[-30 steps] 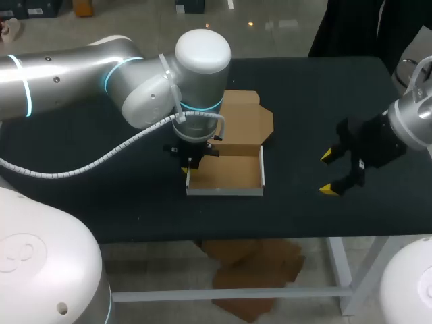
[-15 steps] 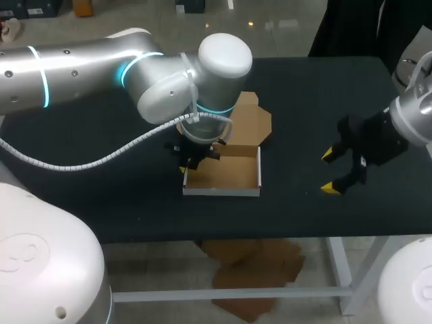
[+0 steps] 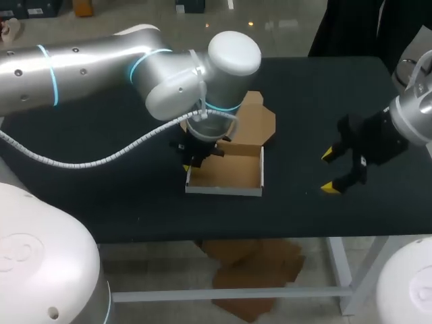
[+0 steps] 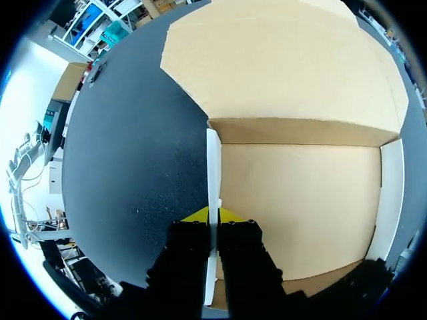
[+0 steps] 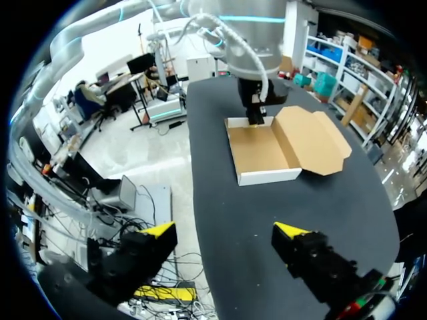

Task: Assemble the packaging by folding the flat box into shape, placing the metal phone stand inside, and closing the box properly

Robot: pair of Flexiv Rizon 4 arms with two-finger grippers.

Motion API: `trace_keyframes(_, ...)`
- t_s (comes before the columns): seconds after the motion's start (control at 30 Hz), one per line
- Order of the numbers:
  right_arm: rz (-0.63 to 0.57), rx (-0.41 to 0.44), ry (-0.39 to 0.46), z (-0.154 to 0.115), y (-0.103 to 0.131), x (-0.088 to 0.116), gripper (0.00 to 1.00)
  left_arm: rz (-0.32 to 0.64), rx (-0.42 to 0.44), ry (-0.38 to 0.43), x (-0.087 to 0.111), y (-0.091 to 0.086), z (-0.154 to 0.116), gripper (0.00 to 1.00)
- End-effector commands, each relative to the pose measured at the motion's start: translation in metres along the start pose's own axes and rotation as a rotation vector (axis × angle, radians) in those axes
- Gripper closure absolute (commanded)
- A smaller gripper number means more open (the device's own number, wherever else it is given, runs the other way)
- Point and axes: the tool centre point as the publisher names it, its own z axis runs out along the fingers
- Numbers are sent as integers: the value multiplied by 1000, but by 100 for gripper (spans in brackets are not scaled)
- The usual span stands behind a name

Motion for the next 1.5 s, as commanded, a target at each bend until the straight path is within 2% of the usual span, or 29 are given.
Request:
trace_keyframes(0.03,-1,-2,4,-1,0,-1,0,-15,17,116,-14,8,-4,100)
trace_keyframes(0.3,-1,-2,4,-1,0,-1,0,-49,11,196,-17,9,-4,100)
trace_keyframes(0.33,-1,-2,4,-1,0,-1,0,-57,16,207,-17,9,-4,96)
trace_keyframes(0.37,-1,-2,4,-1,0,-1,0,-63,19,218,-17,9,-4,86)
trace_keyframes(0.57,-1,-2,4,-1,0,-1,0,-75,23,281,-16,12,-3,84)
trace_keyframes(0.63,-1,-2,4,-1,0,-1,0,-74,23,288,-16,12,-3,71)
trace_keyframes(0.7,-1,-2,4,-1,0,-1,0,-71,26,300,-16,13,-3,67)
trace_keyframes(0.8,-1,-2,4,-1,0,-1,0,-67,37,329,-17,15,-6,54)
trace_keyframes(0.87,-1,-2,4,-1,0,-1,0,-67,50,347,-18,16,-9,26)
trace_keyframes(0.97,-1,-2,4,-1,0,-1,0,-63,68,376,-19,19,-16,4)
trace_keyframes(1.0,-1,-2,4,-1,0,-1,0,-60,79,387,-19,20,-18,0)
trace_keyframes(1.3,-1,-2,4,-1,0,-1,0,2,219,560,-34,34,-50,0)
trace_keyframes(1.5,-1,-2,4,-1,0,-1,0,91,281,668,-47,53,-72,0)
